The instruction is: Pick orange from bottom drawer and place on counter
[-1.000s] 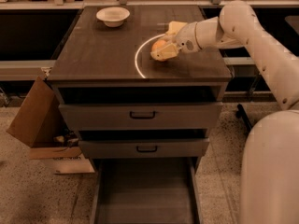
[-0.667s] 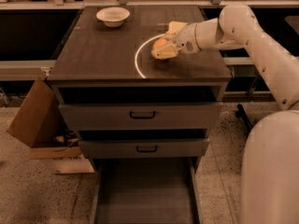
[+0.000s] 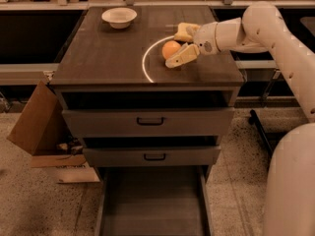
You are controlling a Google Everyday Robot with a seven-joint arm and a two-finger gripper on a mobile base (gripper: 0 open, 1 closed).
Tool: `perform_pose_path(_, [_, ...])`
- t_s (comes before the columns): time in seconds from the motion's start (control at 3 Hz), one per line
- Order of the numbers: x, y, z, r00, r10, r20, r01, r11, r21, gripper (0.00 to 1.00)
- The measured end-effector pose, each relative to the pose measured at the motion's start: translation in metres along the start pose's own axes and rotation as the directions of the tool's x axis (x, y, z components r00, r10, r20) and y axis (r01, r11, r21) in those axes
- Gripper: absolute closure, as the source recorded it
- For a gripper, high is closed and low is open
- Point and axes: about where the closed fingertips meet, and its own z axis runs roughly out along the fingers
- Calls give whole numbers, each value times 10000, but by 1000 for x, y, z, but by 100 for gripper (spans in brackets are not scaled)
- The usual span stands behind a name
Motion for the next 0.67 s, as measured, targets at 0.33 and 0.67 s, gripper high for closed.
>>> perform_pose_path(0.33, [-8,-1,-29,9999,-139,100,135,9993,345,0])
perform_pose_path(0.67, [-15,-2,-70,9996,-276,79,266,9939,1069,0])
